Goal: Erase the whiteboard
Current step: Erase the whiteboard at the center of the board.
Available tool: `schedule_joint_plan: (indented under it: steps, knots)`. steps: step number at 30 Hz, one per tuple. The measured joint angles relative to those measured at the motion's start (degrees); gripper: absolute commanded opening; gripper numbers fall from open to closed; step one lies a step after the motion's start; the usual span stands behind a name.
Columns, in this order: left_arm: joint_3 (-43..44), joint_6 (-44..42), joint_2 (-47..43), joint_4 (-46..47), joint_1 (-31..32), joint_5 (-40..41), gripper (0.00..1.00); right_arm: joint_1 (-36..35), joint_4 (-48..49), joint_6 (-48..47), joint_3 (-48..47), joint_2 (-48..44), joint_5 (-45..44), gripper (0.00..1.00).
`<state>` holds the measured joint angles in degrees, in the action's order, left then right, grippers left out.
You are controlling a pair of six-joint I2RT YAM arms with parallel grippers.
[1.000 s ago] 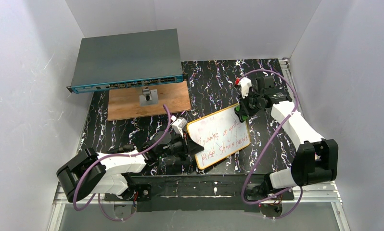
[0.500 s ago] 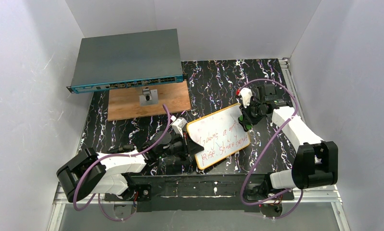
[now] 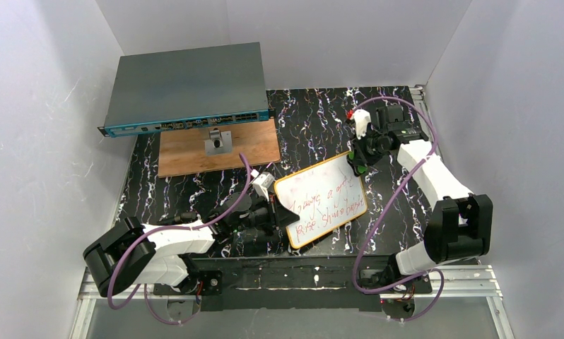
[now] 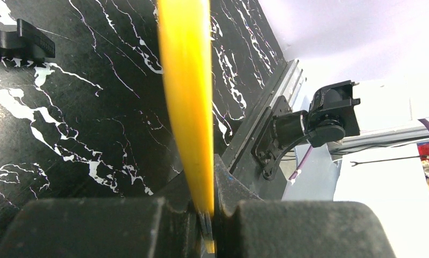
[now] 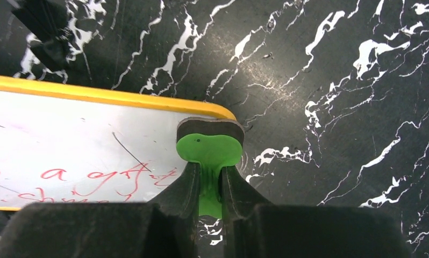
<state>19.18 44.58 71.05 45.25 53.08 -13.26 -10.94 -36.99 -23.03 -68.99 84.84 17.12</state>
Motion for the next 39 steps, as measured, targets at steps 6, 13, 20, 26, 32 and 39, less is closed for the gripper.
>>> schedule_joint_plan:
  steps: [6,13,20,26,32,39]
  knots:
    - [0.00,1.31,0.00,-0.09,-0.02,-0.02,0.00,0.39,1.86,-2.93,6.54,-1.44,-2.43,0.01]
    - [0.00,2.16,0.00,-0.11,-0.04,-0.02,0.00,0.83,0.26,-5.11,10.14,-1.88,-2.82,0.01]
    - [0.00,-0.11,0.00,-0.11,-0.04,-0.07,0.00,0.79,-5.33,-4.13,2.99,-0.24,-0.92,0.01]
    - [0.00,-1.16,0.00,-0.07,-0.02,-0.85,0.00,0.72,-4.55,-2.38,-2.95,0.55,1.03,0.01]
    - [0.00,-0.07,0.00,-0.13,-0.02,-1.11,0.00,0.74,-1.38,-2.82,1.79,-0.63,1.03,0.01]
    - [0.00,0.44,0.00,-0.20,-0.04,-1.09,0.00,0.79,-1.44,-6.64,14.99,-6.86,1.75,0.01]
